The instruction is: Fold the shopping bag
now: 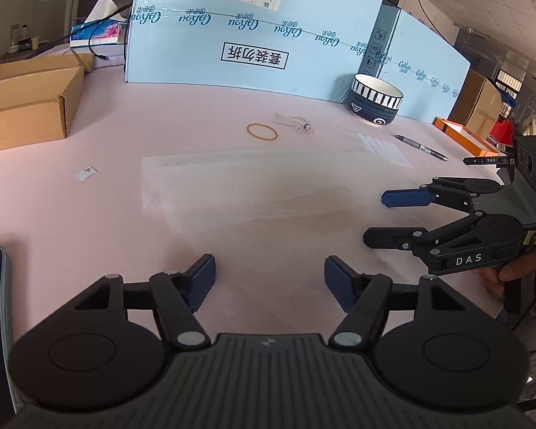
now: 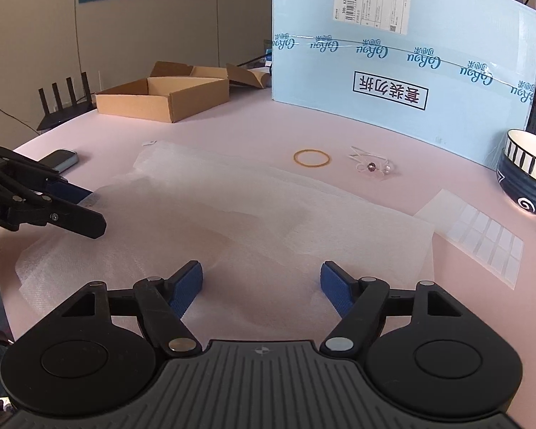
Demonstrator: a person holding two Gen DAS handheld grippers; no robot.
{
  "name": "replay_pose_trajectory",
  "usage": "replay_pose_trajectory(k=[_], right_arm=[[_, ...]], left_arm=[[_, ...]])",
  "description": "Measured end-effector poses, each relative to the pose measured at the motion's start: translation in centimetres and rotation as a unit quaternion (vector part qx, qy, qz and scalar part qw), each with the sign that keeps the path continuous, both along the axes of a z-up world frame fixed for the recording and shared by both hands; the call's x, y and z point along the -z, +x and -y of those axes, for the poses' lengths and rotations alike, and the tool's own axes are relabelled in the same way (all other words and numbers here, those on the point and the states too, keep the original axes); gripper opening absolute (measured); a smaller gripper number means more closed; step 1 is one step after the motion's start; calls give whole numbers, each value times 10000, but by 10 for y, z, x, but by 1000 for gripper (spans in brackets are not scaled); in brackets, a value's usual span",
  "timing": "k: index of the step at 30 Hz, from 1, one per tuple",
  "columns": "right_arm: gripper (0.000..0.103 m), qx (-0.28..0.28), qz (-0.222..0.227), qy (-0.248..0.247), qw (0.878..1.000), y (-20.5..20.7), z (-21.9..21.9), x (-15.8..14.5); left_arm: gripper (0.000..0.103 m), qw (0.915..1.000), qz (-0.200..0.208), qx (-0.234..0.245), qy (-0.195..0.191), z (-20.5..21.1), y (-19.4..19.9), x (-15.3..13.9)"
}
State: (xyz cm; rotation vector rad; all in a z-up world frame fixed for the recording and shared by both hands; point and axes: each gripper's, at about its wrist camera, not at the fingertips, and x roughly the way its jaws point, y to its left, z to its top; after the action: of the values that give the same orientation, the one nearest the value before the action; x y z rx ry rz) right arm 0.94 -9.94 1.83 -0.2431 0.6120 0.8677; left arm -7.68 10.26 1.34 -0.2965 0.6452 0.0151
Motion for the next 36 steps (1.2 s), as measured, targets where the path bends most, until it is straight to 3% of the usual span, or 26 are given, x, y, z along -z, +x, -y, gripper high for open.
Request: replay_pose_trajectory(k=[2, 4, 6, 7, 10, 14, 17, 18, 20, 22, 26, 30, 33, 34, 36], right_arm=[[61, -126, -19, -52, 9999, 3, -1, -1], [54, -167, -30, -73, 9998, 5, -3, -2], [32, -161, -53, -20, 9999, 7, -3, -4], [31, -147, -102, 41, 9998, 8, -2, -5], [31, 38, -292, 467, 9985, 10, 8, -10], [42, 84, -150, 959, 9952, 2, 18, -25], [51, -87, -24, 1302, 9915, -8, 22, -39], [51, -193, 18, 1348, 9907, -13, 21, -42], [54, -423, 72, 1378, 9895, -22, 18, -46], [58, -672, 92, 1345, 9886, -32, 11, -46], [59, -976, 152, 1129, 9887, -47, -8, -42], [61, -1211, 28, 1050, 9871, -55, -26, -37], [62, -1300, 137, 680, 9891, -64, -45, -27], [62, -1233, 201, 508, 9909, -65, -52, -22], [49, -1226, 107, 247, 9921, -65, -59, -11]], left_arm=[[7, 9998, -10, 2, -217, -5, -1, 1], [3, 9995, -9, 7, -331, -8, -2, 2], [1, 9988, 55, 31, -493, -10, -1, 4], [1, 9983, 87, 43, -575, -10, -1, 5], [1, 9977, 373, 113, -558, -6, -5, -5], [1, 9968, 671, 166, -400, -4, -14, -24], [6, 9976, 631, -33, -277, -6, -14, -28], [14, 9977, 553, -155, -364, -11, -12, -26], [18, 9965, 373, -392, -629, -21, -7, -21], [18, 9935, 289, -507, -975, -30, -4, -16], [20, 9924, 342, -503, -1066, -28, 5, -15], [35, 9926, 507, -321, -1056, -20, 7, -22], [41, 9932, 607, -274, -953, -15, 2, -26], [42, 9934, 593, -309, -937, -15, -2, -26], [44, 9935, 559, -384, -910, -17, -9, -25]])
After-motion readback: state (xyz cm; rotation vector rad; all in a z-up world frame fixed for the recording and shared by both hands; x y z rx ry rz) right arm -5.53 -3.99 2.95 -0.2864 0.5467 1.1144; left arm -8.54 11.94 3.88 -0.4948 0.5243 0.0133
